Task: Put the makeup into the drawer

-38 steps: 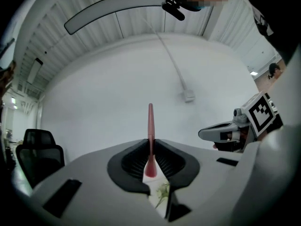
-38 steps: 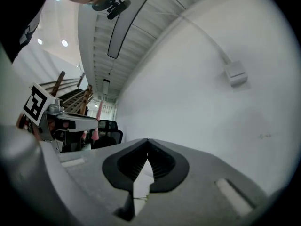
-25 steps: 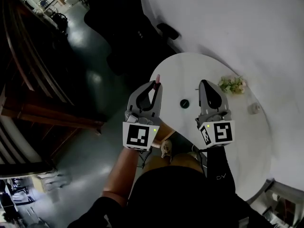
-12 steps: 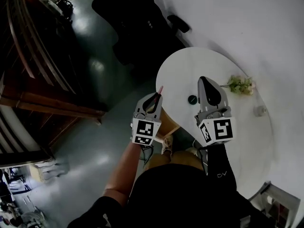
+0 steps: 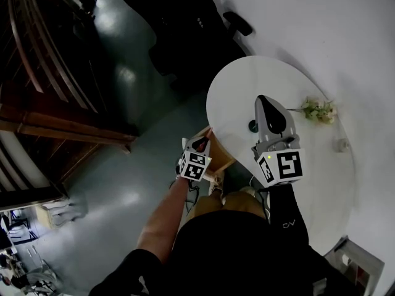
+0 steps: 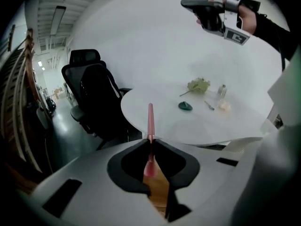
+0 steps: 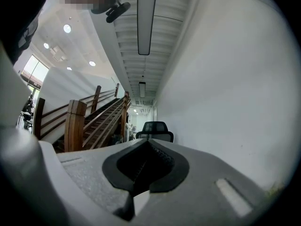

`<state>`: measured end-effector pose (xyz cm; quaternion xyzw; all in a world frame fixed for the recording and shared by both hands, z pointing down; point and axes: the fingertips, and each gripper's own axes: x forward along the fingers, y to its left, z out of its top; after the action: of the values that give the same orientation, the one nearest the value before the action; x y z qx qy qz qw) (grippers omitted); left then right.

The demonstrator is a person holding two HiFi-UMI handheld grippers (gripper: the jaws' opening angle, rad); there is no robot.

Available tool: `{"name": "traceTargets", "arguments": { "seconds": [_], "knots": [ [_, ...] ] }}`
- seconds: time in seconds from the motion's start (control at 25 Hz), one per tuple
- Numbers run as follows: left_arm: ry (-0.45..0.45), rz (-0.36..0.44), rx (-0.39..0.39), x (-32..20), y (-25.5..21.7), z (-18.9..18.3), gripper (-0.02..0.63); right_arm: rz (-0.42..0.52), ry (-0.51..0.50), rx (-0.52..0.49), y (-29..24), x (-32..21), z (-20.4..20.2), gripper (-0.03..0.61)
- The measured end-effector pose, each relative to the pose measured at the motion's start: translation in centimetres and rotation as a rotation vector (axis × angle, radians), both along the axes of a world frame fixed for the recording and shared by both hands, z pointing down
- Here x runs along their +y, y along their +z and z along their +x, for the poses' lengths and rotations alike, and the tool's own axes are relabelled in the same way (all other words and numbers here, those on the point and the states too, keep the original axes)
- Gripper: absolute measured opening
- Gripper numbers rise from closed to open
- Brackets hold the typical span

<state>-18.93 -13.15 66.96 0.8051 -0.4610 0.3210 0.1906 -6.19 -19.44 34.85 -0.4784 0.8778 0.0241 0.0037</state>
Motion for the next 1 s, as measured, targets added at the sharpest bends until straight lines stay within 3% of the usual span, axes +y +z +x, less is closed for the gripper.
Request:
{"name": "traceTargets", "arguments": {
  "seconds": [0.24, 0.32, 0.72, 0.76, 0.8, 0.84, 1.0],
  "knots": [
    [-0.084, -0.25, -0.077, 1.9, 6.6, -1.7, 0.046, -0.006, -0.019, 0.013, 0.1, -0.4, -1.0, 0.005],
    [-0.102, -0.295, -0.076, 2.4, 7.7, -2.1, 0.046, -0.007, -0.02, 0.018, 0.2, -0.3, -1.1, 0.003],
    [-0.067, -0.331, -0.059, 2.6, 8.1, -1.3, 0.048, -0.012, -0.001, 0.02, 0.4, -0.3, -0.5, 0.004],
    [-0.07, -0.33, -0.061, 2.5, 8.3, -1.5, 0.066, -0.011, 0.0, 0.02, 0.5, -0.3, -0.4, 0.004],
    [-0.076, -0.329, -0.064, 2.5, 8.5, -1.6, 0.147, -0.011, 0.002, 0.02, 0.5, -0.3, -0.3, 0.005],
    [-0.081, -0.33, -0.066, 2.4, 8.6, -1.7, 0.167, -0.012, 0.005, 0.019, 0.5, -0.4, -0.1, 0.005],
    [-0.084, -0.335, -0.076, 2.4, 8.7, -2.0, 0.167, -0.015, 0.017, 0.015, 0.5, -0.4, 0.4, 0.005]
  ]
}}
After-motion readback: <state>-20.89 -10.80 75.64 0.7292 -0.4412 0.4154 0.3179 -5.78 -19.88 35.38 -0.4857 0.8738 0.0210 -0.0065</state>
